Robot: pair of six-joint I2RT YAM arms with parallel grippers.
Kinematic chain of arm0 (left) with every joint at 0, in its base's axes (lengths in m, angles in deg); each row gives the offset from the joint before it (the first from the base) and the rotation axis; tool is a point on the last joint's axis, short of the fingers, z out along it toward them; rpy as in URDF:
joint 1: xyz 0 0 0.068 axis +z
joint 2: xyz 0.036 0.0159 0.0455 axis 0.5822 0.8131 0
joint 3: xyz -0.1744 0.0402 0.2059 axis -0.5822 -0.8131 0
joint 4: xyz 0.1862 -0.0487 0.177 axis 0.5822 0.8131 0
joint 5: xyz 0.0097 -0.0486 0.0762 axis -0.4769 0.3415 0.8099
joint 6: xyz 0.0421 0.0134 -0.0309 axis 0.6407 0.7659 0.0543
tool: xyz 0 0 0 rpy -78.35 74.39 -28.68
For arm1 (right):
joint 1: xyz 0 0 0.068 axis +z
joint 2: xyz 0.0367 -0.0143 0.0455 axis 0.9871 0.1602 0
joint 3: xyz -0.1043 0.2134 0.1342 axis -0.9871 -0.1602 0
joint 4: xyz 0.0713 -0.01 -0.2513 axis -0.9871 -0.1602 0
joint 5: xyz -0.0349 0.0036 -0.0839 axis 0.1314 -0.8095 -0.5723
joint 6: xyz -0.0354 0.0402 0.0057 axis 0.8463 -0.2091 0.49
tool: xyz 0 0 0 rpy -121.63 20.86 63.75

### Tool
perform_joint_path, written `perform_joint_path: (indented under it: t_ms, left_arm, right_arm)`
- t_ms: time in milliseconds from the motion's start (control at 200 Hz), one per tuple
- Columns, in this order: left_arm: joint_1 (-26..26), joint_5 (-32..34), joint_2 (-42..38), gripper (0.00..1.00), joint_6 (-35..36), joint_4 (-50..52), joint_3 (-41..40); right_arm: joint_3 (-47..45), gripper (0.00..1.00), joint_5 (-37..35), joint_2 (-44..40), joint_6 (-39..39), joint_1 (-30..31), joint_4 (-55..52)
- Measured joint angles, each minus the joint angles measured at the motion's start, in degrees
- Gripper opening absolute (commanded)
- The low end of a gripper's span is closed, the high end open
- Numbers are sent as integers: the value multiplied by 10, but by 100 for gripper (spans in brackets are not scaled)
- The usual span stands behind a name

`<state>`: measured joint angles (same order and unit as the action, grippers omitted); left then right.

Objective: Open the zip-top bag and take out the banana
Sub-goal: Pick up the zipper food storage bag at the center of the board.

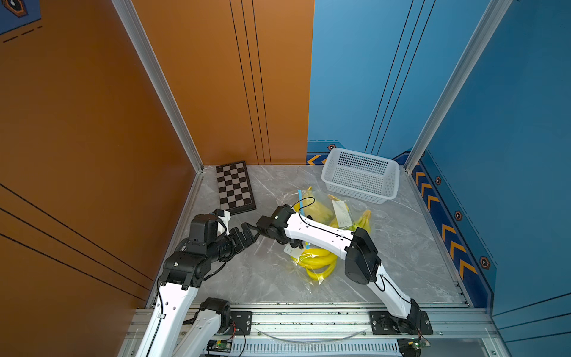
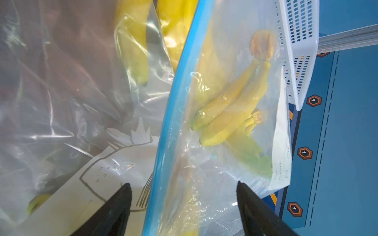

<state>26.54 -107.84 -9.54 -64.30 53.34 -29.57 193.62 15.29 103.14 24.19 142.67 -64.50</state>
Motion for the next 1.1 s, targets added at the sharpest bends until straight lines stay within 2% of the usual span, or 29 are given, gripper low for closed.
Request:
perform_joint_path:
  t_ms: [130,235,385,576,686,816,956,1101]
  left_arm:
    - [0,-1,0,98,0,-3,0]
    - [0,-1,1,98,-2,-4,0]
    - [0,-1,1,98,-2,-4,0]
    - [0,-1,8,98,-2,-4,2]
    - [0,-1,17,98,-2,-4,13]
    - [-1,-1,31,98,-2,-4,36]
    - [-17,-1,59,98,0,-5,73]
    - [-65,2,103,98,4,-18,111]
  right_arm:
    - [-28,63,-2,0,2,-1,5]
    - [-45,40,-7,0,0,-1,10]
    - [-56,0,-15,-8,1,-3,17]
    - [-88,0,-17,-75,-2,-16,23]
    - [-90,0,-17,-148,7,-30,26]
    - [-89,0,-5,-252,63,-56,48]
    - [-95,0,59,-353,159,-90,86]
    - [-183,0,174,-449,224,-113,136]
